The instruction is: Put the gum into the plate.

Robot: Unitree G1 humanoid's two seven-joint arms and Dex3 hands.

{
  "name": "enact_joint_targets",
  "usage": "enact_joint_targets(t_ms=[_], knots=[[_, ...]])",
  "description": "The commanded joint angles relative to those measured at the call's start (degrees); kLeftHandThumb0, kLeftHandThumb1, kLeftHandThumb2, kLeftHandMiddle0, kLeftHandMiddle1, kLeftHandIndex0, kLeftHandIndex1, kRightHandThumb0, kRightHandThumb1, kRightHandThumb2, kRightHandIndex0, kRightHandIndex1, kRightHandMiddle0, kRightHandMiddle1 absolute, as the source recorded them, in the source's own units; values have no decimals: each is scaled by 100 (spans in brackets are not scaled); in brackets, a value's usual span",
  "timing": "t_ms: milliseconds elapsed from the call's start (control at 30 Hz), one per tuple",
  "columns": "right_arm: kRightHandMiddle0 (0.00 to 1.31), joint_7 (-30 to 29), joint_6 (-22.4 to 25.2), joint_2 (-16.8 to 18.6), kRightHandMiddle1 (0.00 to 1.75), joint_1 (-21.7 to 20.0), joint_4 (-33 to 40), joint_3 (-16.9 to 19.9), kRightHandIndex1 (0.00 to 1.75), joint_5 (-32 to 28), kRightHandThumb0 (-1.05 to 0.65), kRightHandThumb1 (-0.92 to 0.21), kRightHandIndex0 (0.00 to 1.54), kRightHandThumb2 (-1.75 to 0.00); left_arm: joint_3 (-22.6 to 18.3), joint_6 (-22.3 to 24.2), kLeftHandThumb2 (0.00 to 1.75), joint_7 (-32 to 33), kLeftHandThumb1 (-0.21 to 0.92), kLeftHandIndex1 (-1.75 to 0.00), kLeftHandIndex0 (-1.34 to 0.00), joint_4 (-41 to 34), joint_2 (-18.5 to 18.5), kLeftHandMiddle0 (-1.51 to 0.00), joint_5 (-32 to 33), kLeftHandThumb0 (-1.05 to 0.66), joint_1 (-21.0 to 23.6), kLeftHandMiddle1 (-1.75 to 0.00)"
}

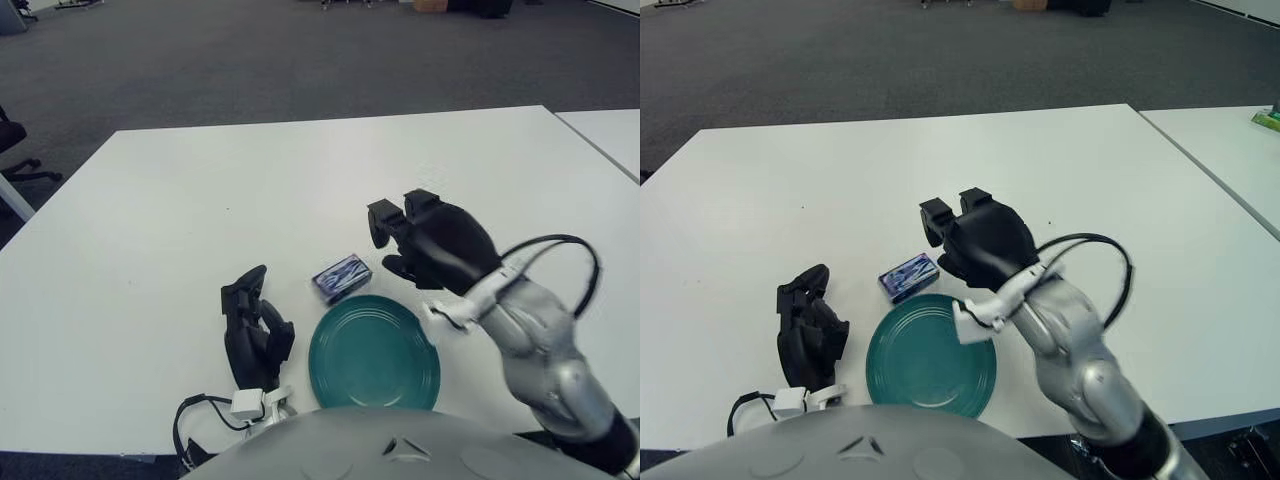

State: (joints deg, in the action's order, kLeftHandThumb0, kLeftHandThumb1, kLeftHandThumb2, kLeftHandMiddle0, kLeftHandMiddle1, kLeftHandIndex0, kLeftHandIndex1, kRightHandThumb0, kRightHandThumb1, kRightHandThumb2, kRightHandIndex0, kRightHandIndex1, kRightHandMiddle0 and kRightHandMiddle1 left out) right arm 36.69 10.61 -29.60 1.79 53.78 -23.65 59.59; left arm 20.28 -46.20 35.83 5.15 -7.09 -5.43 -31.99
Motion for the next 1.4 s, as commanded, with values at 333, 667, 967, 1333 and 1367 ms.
enact_joint_targets(t_ms=[333, 667, 967, 1333, 1367], knots=[[31, 55, -1297, -143, 175, 750, 622, 674, 175, -925, -38, -74, 39, -76, 206, 146, 82, 253, 92, -119, -37, -337, -985, -24, -210, -85, -4, -70], [35, 208, -1941, 239, 175, 1236, 622, 1222, 175, -1236, -39, -68, 39, -84, 186, 332, 79, 387, 92, -117, -36, -301, -990, -27, -353, -83, 22, -70], [35, 583, -2259, 416, 175, 1588, 622, 1464, 175, -1458, -39, -68, 47, -85, 133, 340, 78, 408, 92, -117, -37, -202, -900, -29, -389, -84, 124, -70], [33, 1007, -2096, 543, 175, 1460, 622, 1409, 175, -1341, -38, -71, 46, -80, 121, 397, 75, 369, 92, -121, -38, -87, -893, -28, -339, -85, 199, -76], [33, 1022, -2077, 535, 175, 1440, 622, 1402, 175, -1309, -38, -71, 46, -80, 120, 403, 75, 374, 92, -121, -38, -73, -898, -27, -346, -85, 207, -76]])
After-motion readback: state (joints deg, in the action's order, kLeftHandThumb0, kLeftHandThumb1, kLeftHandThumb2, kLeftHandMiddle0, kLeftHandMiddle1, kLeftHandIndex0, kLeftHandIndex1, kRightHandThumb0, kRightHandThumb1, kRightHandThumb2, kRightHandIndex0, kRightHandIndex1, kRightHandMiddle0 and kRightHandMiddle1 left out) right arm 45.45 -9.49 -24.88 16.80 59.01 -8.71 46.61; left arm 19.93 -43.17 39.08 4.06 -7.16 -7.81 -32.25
